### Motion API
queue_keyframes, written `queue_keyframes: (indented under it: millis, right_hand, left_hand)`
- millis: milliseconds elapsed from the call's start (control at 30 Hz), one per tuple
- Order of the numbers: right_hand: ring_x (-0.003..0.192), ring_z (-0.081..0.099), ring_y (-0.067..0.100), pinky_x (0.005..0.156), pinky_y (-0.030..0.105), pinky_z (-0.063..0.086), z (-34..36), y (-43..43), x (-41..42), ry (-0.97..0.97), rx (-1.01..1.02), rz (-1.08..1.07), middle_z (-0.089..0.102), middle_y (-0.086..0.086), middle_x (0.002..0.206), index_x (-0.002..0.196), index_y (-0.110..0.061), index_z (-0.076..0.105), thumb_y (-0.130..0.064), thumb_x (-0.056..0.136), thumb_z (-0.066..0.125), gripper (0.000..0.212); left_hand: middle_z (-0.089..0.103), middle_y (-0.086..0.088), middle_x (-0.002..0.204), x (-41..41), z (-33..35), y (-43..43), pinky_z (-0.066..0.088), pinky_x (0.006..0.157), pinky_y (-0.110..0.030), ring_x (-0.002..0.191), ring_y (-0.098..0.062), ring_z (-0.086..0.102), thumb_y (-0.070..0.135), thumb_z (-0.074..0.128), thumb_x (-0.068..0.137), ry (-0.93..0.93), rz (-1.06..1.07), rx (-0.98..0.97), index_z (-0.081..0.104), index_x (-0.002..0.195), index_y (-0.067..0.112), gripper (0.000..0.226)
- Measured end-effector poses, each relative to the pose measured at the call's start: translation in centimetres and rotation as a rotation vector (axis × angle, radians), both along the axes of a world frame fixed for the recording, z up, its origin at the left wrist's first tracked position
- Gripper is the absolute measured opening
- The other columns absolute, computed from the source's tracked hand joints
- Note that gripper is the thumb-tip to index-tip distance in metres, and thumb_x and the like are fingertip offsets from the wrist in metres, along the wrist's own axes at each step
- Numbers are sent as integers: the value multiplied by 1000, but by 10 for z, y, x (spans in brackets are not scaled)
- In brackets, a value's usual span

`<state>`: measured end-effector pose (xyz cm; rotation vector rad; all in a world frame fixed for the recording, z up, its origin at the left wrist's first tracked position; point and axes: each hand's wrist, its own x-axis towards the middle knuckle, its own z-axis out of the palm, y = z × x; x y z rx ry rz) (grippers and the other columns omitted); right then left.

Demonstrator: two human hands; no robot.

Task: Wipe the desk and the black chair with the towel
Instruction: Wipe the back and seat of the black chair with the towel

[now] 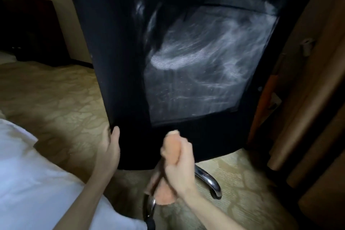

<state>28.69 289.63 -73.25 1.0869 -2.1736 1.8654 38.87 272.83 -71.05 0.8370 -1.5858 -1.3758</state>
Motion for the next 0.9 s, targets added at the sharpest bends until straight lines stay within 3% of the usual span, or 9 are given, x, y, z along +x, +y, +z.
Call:
queue_keyframes:
  millis: [67, 167, 233, 400, 533, 667, 733, 800, 900]
  right_hand:
    - [86, 63, -2, 75, 17, 46, 15, 19, -18, -221, -148, -128, 65, -6, 94, 95, -37, 56, -13, 88, 76, 32]
    - [86, 66, 2, 73, 17, 49, 32, 51, -52, -299, -287, -268, 68, -6, 95, 100, -37, 56, -14, 88, 76, 33]
    - [94, 67, 10, 75, 14, 46, 46, 72, -81, -306, -325, -433, 68, -1, 106, 110, -25, 54, -13, 86, 77, 35]
    - [111, 62, 43, 97, 50, 48, 75, 111, -168, -271, -40, -754, 57, 19, 126, 133, -16, 45, -47, 79, 66, 66]
    - [112, 60, 47, 98, 55, 49, 98, 105, -196, -142, 158, -676, 58, 23, 126, 134, -15, 47, -30, 82, 72, 60]
    - [97, 64, 44, 79, 46, 49, 97, 63, -162, -5, 153, -750, 64, 21, 106, 98, -16, 53, -22, 78, 66, 24]
    - [106, 57, 42, 91, 47, 37, 86, 33, -124, 56, 123, -701, 59, 23, 112, 114, -9, 55, -21, 77, 60, 39]
    - [109, 51, 37, 92, 46, 28, 77, 3, -76, 82, 187, -679, 54, 18, 111, 125, -11, 52, -25, 73, 67, 56]
    - [98, 46, 27, 86, 39, 31, 72, -32, -6, 269, 254, -548, 57, 10, 99, 110, -20, 56, -30, 61, 71, 52]
  left_hand:
    - [58, 25, 123, 1, 24, 15, 41, 99, -22, 111, 7, 56, 33, 42, 111, 44, 58, -99, 44, 152, 25, 41]
    - [51, 14, 145, -1, 65, 22, 36, 97, -5, 131, 1, 49, 29, 43, 112, 110, 144, -128, 37, 158, 20, 47]
    - [50, 12, 148, -4, 90, 18, 34, 104, -14, 133, -1, 46, 34, 41, 111, 114, 180, -143, 38, 158, 23, 48]
    - [43, 11, 158, -10, 120, 14, 28, 108, -25, 137, -3, 39, 44, 34, 111, 106, 153, -148, 32, 162, 25, 54]
    - [36, 14, 164, -11, 111, 10, 27, 119, -30, 149, -8, 34, 52, 35, 108, 93, 119, -86, 25, 164, 30, 61]
    - [38, 12, 164, -18, 107, 4, 26, 126, -41, 149, -11, 37, 56, 41, 102, 138, 128, -8, 25, 164, 32, 68]
    - [39, 12, 162, -24, 108, 6, 28, 125, -40, 146, -10, 39, 50, 43, 104, 166, 132, -5, 24, 164, 32, 65]
    - [45, 12, 158, -28, 109, 8, 32, 123, -39, 142, -10, 45, 45, 45, 104, 185, 138, -10, 27, 163, 32, 62]
    - [52, 9, 152, -32, 111, 10, 36, 121, -42, 136, -14, 52, 49, 52, 92, 188, 167, 0, 34, 159, 33, 71]
